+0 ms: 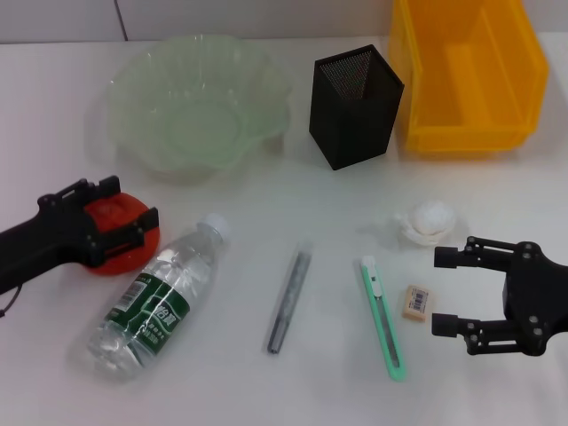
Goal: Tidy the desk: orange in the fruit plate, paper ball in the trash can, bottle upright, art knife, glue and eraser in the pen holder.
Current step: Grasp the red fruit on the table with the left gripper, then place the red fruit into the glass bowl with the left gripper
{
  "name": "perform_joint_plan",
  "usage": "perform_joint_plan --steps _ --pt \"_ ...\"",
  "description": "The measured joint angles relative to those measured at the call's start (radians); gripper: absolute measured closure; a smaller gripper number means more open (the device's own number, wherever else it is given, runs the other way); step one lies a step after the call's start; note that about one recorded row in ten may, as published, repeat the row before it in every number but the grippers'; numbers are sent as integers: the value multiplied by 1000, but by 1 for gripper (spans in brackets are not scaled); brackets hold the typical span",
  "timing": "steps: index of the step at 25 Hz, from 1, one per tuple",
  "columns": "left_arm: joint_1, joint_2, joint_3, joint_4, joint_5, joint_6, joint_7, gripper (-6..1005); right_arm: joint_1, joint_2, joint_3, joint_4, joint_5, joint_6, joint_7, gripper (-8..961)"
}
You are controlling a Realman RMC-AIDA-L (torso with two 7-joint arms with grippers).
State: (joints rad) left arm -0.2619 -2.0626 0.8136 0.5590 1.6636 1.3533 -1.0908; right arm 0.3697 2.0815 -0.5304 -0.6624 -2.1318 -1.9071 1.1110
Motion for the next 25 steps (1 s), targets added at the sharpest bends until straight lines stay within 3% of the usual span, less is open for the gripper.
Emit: perform_joint_plan --steps 5,14,25 --pt "-2 -1 4 -16 25 -77 10 187 3 0 -2 1 0 2 0 127" --pt "-1 -1 19 -12 25 -103 10 189 0 0 -2 6 0 10 0 127" --pt "3 -2 22 10 25 -89 2 590 -2 0 7 5 0 11 0 128"
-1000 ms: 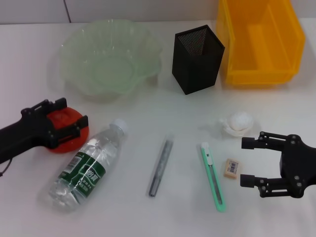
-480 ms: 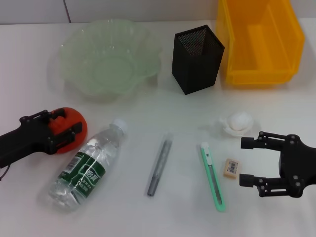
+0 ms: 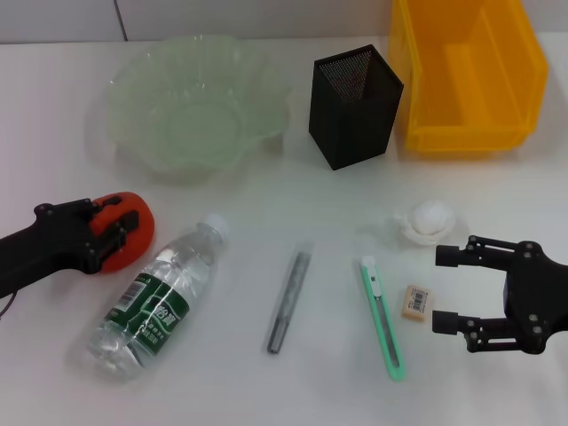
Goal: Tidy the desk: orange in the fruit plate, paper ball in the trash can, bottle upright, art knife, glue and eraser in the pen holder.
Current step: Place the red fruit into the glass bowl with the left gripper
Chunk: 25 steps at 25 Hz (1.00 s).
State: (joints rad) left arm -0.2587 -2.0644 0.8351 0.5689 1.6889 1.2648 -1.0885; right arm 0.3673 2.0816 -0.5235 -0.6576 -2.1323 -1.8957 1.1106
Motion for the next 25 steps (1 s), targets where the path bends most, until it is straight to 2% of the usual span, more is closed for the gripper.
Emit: perform_joint_plan --steps 4,8,10,11,14,16,17,18,20,22,25 --pt "5 -2 -3 51 -1 40 -13 683 2 0 1 0 0 0 1 128" --pt "8 -6 -6 143 -19 139 -72 785 2 0 1 -1 0 0 2 128" --pt "9 -8 -4 216 -75 210 -103 799 2 0 1 -2 0 0 5 128" --pt "9 -8 -4 216 -75 210 -103 806 2 0 1 -2 0 0 6 128" --pt "-18 -8 6 256 -135 224 -116 826 2 0 2 -1 0 0 6 128" --pt "-68 -8 11 245 -157 197 -117 840 2 0 3 -1 0 0 6 128" --pt "-68 -8 11 245 -157 197 -117 847 3 0 2 -1 0 0 6 128" --pt "-141 -8 6 192 -170 133 -117 854 3 0 2 -1 1 0 6 129" --pt "-194 -8 3 135 -180 66 -112 866 4 0 2 -1 2 0 6 129" --pt "-275 -8 1 46 -193 -74 -104 879 4 0 2 0 2 0 6 129" --pt "-355 -14 7 -40 -228 -241 -64 895 4 0 2 1 2 -1 8 129"
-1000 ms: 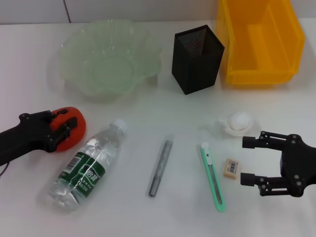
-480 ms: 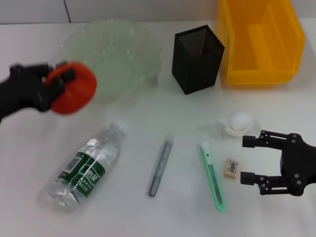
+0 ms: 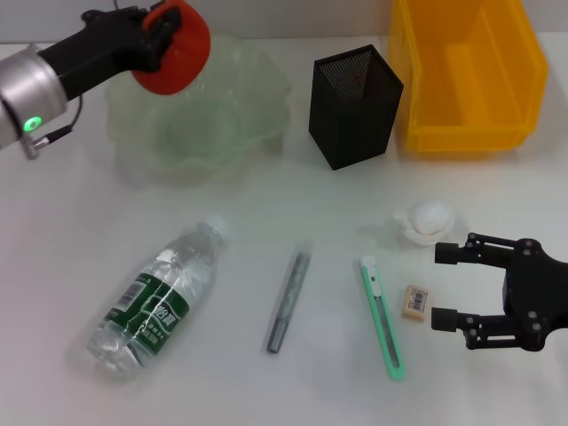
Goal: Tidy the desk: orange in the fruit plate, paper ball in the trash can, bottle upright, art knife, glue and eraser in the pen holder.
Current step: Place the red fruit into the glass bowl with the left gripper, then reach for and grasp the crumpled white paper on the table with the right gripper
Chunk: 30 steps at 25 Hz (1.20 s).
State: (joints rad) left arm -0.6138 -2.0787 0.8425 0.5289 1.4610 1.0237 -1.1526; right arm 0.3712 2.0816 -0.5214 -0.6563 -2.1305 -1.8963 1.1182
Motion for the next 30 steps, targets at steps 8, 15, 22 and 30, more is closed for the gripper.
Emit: perform_joint_plan --steps 8,15,22,30 --pt "-29 -2 5 -73 -43 -22 93 798 -1 0 4 9 0 -1 2 129" --pt "49 7 15 -44 -44 182 71 392 -9 -3 42 -76 81 -33 173 129" --pt "229 16 96 24 43 490 93 256 3 -4 2 -500 40 -54 725 130" --pt "355 14 183 61 125 598 127 163 85 1 -371 -825 -286 104 1253 130"
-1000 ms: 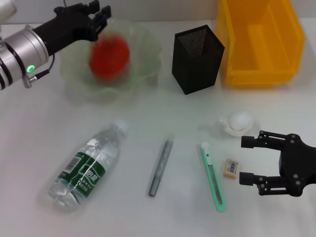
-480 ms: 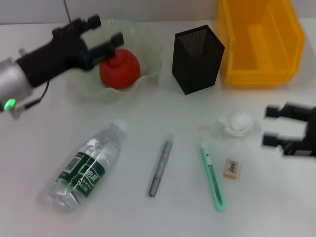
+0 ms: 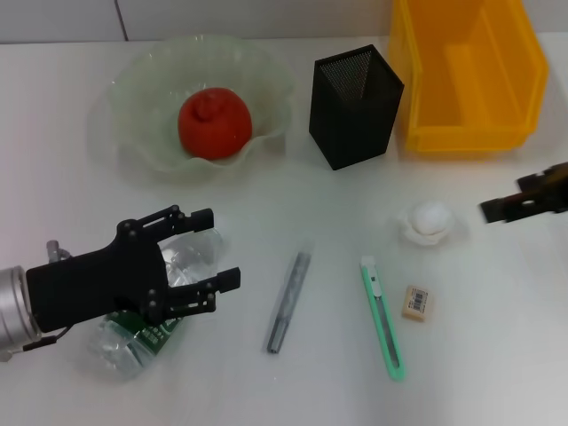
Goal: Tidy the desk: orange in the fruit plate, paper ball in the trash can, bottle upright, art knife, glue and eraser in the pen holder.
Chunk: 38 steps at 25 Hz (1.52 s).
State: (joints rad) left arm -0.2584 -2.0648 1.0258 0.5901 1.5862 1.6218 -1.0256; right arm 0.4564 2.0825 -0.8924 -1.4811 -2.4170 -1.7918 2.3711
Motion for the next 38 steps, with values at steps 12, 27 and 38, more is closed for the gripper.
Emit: perform_joint_plan --steps 12,27,38 --pt "4 0 -1 -4 3 5 -6 165 100 0 -369 202 -120 309 135 166" --pt "5 0 -8 -4 -2 -1 0 167 154 0 -446 311 -158 415 158 250" --pt "5 0 -15 1 -3 6 1 168 99 -13 -162 -78 -157 425 135 400"
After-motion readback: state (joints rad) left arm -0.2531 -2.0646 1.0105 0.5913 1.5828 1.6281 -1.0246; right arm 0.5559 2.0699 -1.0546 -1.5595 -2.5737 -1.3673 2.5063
